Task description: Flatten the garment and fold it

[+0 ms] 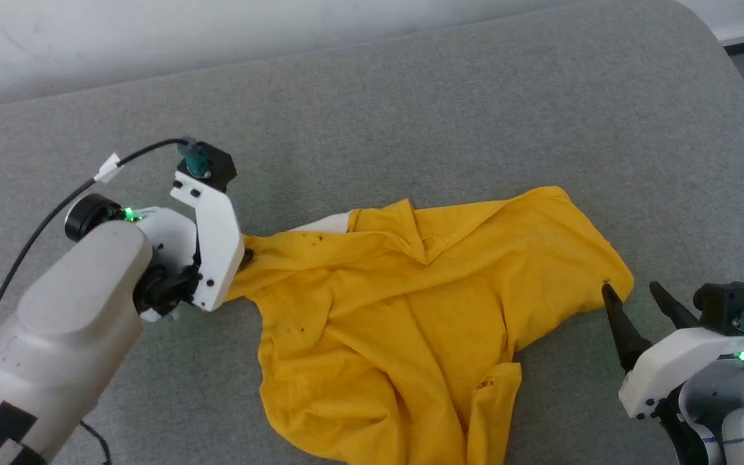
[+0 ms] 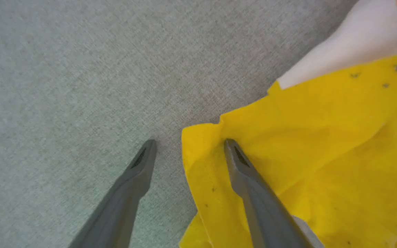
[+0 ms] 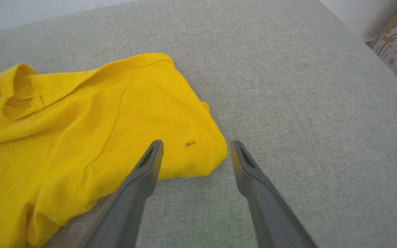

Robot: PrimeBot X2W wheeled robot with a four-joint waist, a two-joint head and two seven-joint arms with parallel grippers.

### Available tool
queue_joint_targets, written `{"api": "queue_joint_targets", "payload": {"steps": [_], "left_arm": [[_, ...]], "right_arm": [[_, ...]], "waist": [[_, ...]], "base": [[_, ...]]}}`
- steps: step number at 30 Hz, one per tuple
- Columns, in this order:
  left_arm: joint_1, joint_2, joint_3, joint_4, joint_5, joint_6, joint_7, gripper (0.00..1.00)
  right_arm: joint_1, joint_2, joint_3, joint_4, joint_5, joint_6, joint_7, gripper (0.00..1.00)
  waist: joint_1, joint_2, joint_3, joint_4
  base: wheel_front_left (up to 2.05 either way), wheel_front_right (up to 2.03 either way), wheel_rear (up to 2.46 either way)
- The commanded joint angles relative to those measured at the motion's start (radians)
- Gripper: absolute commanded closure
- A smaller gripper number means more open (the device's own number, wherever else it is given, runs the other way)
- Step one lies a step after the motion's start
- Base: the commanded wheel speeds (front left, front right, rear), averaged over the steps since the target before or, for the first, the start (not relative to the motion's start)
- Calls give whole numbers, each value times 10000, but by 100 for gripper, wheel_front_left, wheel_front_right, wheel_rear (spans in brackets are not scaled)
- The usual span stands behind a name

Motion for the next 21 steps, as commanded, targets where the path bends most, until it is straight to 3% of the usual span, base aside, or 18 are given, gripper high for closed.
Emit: {"api": "queue_joint_targets", "payload": {"steps": [1, 4, 5, 6, 11, 16, 21], "left_arm": [[-31, -25, -223, 58, -250, -65, 77, 0], [-69, 41, -678, 39, -692, -66, 208, 0], [-98, 60, -790, 75, -796, -66, 240, 55], [-141, 63, -826, 136, -887, -66, 164, 100], [-461, -33, -275, 809, -1003, 74, -1304, 100], [-426, 187, 830, 1399, -1070, 924, -3636, 100], [147, 683, 1794, 1864, -1474, 1519, -5247, 100]], "right_arm": [[-175, 40, -20, 40, 41, -19, -103, 0], [-229, 62, -123, 142, 24, -19, -162, 0], [-242, 71, -157, 172, 5, -19, -177, 0], [-253, 80, -187, 192, -18, -19, -186, 0], [-301, 63, -212, 186, -59, -19, -192, 0], [-219, -81, -259, 87, -69, -19, -113, 0], [-19, -277, -234, -140, -65, -19, 81, 0]], "waist": [[-1, 0, 162, -127], [-1, 0, 221, -66], [-1, 0, 232, -28], [-1, 0, 243, 20], [-1, 0, 125, 331], [-1, 0, -308, 733], [-1, 0, -747, 1233]], "base": [[0, 0, 0], [0, 0, 0], [0, 0, 0], [0, 0, 0], [0, 0, 0], [0, 0, 0], [0, 0, 0]]}}
